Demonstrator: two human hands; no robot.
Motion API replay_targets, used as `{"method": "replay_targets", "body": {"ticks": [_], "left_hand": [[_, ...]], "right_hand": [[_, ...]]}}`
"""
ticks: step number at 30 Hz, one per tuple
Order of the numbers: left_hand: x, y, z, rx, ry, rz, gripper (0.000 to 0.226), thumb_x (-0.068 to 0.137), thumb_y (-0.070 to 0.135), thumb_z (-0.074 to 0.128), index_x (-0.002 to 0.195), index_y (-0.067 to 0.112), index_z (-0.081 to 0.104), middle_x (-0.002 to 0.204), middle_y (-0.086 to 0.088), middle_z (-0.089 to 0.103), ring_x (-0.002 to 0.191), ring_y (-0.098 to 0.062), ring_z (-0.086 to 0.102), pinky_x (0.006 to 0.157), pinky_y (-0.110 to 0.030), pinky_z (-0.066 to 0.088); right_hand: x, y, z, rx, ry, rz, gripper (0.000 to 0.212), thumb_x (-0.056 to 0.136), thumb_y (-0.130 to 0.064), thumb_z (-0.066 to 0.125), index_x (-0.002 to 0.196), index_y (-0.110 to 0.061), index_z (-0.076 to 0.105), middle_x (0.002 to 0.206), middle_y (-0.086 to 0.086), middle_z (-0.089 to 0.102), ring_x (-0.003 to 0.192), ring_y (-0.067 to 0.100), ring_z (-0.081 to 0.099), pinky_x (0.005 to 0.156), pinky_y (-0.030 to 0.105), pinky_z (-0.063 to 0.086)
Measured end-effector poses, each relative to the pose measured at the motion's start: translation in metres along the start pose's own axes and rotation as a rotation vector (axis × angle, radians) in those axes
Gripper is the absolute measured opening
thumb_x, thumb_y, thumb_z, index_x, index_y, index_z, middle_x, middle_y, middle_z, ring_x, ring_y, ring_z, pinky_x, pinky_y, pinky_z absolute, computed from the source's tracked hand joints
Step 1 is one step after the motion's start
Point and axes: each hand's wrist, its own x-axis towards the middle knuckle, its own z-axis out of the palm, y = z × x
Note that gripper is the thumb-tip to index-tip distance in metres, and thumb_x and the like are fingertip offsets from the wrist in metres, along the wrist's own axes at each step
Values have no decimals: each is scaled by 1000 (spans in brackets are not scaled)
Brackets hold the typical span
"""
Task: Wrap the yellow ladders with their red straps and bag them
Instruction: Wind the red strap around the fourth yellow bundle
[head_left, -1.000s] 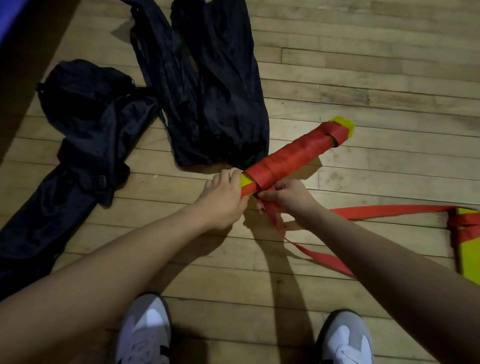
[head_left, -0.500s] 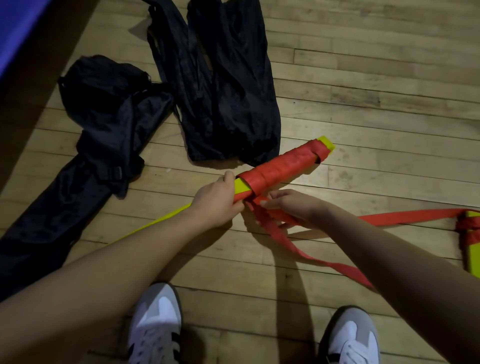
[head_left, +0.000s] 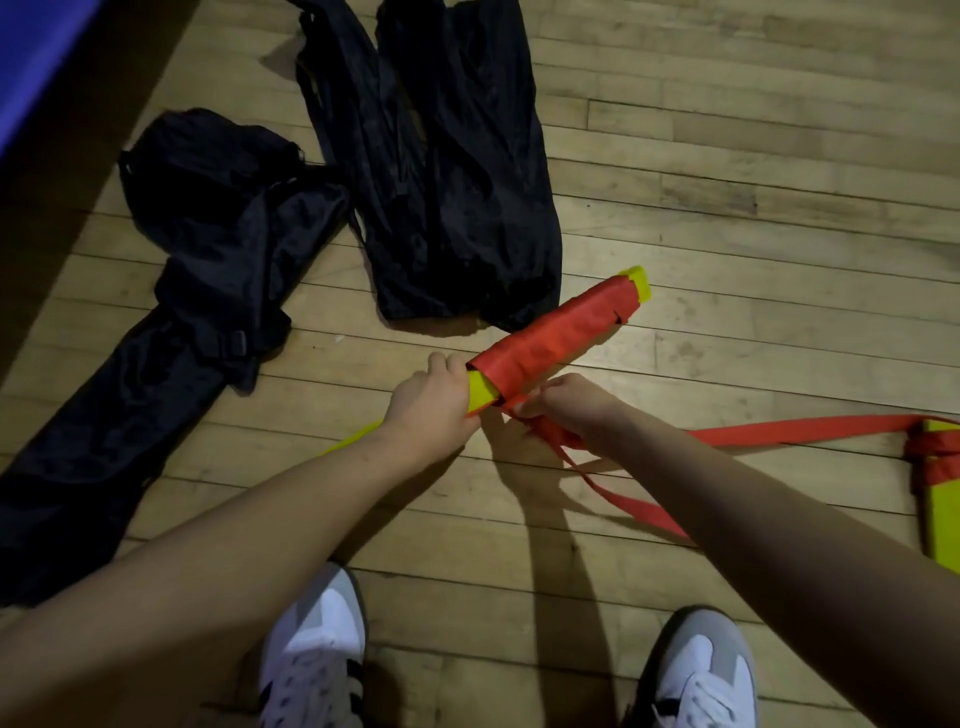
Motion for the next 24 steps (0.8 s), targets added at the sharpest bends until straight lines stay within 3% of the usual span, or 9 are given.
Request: {"method": "replay_targets", "body": {"ticks": [3, 7, 10, 15, 19, 24], "left_hand": [[4, 0, -1, 26, -8, 19, 55, 88, 39, 63, 124, 9, 35, 117, -9, 49, 99, -29, 61, 70, -35, 43], [7, 0, 1, -18, -19, -14, 53, 88, 41, 62, 121, 9, 34, 114, -8, 54, 101, -28, 61, 70, -35, 40], [7, 2, 4, -52, -25, -48, 53, 89, 40, 61, 123, 10, 34, 114, -9, 54, 100, -28, 61, 71, -35, 40], [6, 8, 8, -117, -45, -155, 54, 90, 38, 60, 127, 9, 32, 114, -10, 50, 96, -27, 60, 67, -33, 40], [11, 6, 10, -121, -49, -176, 56, 90, 40, 61, 127, 9, 31, 114, -11, 50, 97, -27, 60, 67, -34, 41], [15, 5, 8, -57, -78, -148, 60, 89, 43, 61, 126, 6, 32, 118, -13, 49, 103, -30, 59, 76, -37, 45]], "right_hand": [[0, 1, 4, 56, -113, 1, 20, 92, 8, 46, 77, -3, 54, 70, 13, 60, 52, 17, 57, 51, 25, 48], [-2, 2, 0, -46, -115, 41, 25, 95, -6, 50, 71, -8, 57, 57, 2, 60, 43, 9, 48, 40, 18, 33], [-8, -3, 0, -65, -136, 34, 25, 96, -8, 51, 72, -7, 60, 56, 1, 59, 43, 8, 49, 41, 17, 35], [-13, -5, 9, -63, -58, -88, 30, 93, -1, 53, 63, -4, 57, 52, 6, 55, 38, 6, 48, 41, 13, 38], [-13, -7, 14, -95, -28, -145, 19, 93, -2, 52, 75, 1, 59, 55, 8, 53, 43, 8, 48, 43, 15, 40], [-11, 1, 16, -135, 17, -164, 21, 96, -10, 52, 79, 0, 60, 56, 8, 56, 41, 7, 49, 45, 15, 40]]}}
